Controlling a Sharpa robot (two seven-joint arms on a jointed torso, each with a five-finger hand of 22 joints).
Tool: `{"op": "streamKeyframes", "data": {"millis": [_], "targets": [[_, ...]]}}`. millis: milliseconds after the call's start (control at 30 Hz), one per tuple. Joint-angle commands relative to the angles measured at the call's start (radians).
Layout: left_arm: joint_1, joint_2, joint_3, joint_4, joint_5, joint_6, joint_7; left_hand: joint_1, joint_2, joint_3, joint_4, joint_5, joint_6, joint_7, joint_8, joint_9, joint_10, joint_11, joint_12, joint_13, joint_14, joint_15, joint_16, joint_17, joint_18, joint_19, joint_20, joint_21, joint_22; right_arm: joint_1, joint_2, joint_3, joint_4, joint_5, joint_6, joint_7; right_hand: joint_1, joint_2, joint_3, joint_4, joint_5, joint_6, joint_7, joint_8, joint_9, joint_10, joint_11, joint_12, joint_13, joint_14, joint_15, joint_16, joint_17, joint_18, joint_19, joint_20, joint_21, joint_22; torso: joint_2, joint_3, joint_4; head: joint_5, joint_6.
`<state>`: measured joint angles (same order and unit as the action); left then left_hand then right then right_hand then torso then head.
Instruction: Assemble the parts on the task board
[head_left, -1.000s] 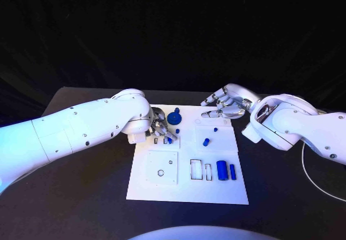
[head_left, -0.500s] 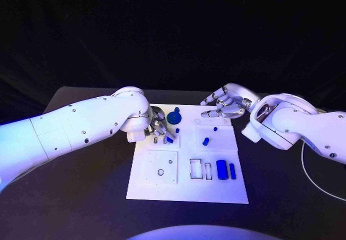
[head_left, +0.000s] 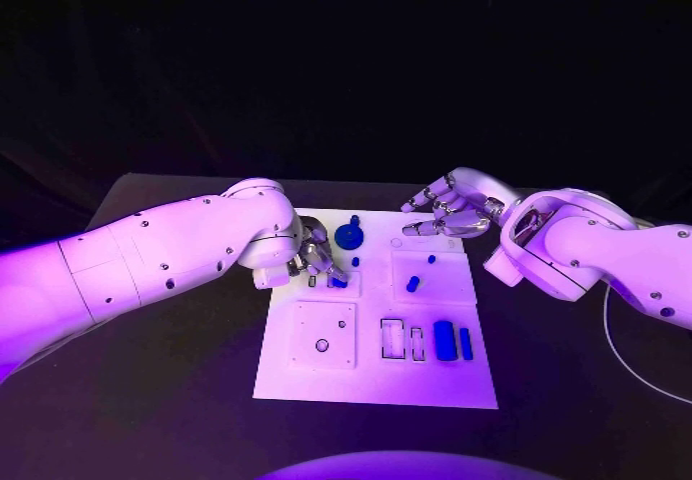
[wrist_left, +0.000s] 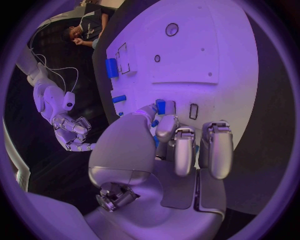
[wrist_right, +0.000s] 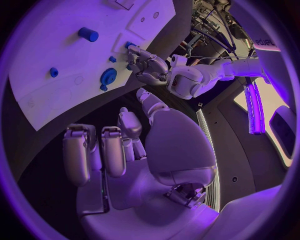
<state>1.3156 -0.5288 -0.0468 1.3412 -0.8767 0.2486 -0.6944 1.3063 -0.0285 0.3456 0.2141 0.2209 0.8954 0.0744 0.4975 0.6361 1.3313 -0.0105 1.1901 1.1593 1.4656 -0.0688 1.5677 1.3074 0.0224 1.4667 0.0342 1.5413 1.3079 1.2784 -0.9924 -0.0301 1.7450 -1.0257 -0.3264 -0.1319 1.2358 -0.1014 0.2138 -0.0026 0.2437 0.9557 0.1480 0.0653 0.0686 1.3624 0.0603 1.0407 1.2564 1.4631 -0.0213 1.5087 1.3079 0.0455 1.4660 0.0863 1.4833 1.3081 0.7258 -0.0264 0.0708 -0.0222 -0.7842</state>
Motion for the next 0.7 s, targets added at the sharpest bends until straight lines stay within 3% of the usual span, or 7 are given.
{"op": "streamKeyframes", "data": {"millis": [33,167,367,700], "targets": [[-0.001,-0.006,0.0,0.005,0.026,-0.057,-0.068,-0.059,-0.029,0.242,-0.165,0.03,0.008,-0.003,0.012,0.022,0.013,0.0,0.003,0.003,0.105,0.004,0.003,0.263,-0.013,0.086,0.007,0.003,0.225,-0.001,0.003,-0.001,-0.001,0.002,0.012,0.009,-0.002,0.009,-0.006,-0.001,0.005,0.006,0.0,0.005,0.001,-0.004,-0.003,0.003,0.0,0.08,0.003,-0.006,0.135,-0.003,0.009,0.001,-0.005,0.068,0.001,-0.0001,0.0,0.002,0.0],[-0.001,-0.018,0.002,0.012,0.037,-0.076,-0.056,-0.088,-0.046,0.285,-0.182,0.05,0.008,-0.007,0.022,0.041,0.018,0.0,0.006,0.006,0.105,0.0,0.003,0.263,-0.013,0.086,0.007,0.003,0.227,-0.002,0.005,-0.001,-0.004,0.004,0.013,0.01,-0.002,0.009,-0.006,-0.001,0.005,0.006,0.0,0.005,0.001,-0.004,-0.003,0.003,0.0,0.08,0.003,-0.006,0.135,-0.003,0.009,0.001,-0.005,0.068,0.001,-0.0002,0.0004,0.003,-0.001],[0.0,-0.044,0.004,0.036,0.038,-0.095,-0.042,-0.122,-0.069,0.324,-0.204,0.112,0.013,-0.012,0.04,0.068,0.028,-0.003,0.013,0.014,0.105,-0.003,0.003,0.263,-0.012,0.084,0.004,0.0,0.222,-0.003,0.007,-0.002,-0.006,0.006,0.012,0.012,-0.003,0.011,-0.007,0.0,0.006,0.007,-0.001,0.005,0.002,-0.004,-0.003,0.003,0.0,0.08,0.003,-0.007,0.134,-0.003,0.009,0.001,-0.006,0.068,0.001,0.0005,0.0002,0.005,-0.002],[0.0,-0.05,0.003,0.045,-0.038,-0.065,-0.056,-0.153,-0.092,0.348,-0.226,0.199,0.021,-0.018,0.06,0.096,0.034,-0.009,0.01,0.013,0.105,-0.008,0.003,0.263,-0.01,0.081,-0.001,-0.006,0.216,-0.004,0.006,-0.002,-0.006,0.006,0.013,0.012,-0.004,0.011,-0.008,0.001,0.007,0.007,-0.001,0.005,0.002,-0.004,-0.003,0.003,0.0,0.08,0.003,-0.007,0.134,-0.003,0.009,0.001,-0.006,0.067,0.001,-0.0004,-0.0001,0.009,-0.005]]}}
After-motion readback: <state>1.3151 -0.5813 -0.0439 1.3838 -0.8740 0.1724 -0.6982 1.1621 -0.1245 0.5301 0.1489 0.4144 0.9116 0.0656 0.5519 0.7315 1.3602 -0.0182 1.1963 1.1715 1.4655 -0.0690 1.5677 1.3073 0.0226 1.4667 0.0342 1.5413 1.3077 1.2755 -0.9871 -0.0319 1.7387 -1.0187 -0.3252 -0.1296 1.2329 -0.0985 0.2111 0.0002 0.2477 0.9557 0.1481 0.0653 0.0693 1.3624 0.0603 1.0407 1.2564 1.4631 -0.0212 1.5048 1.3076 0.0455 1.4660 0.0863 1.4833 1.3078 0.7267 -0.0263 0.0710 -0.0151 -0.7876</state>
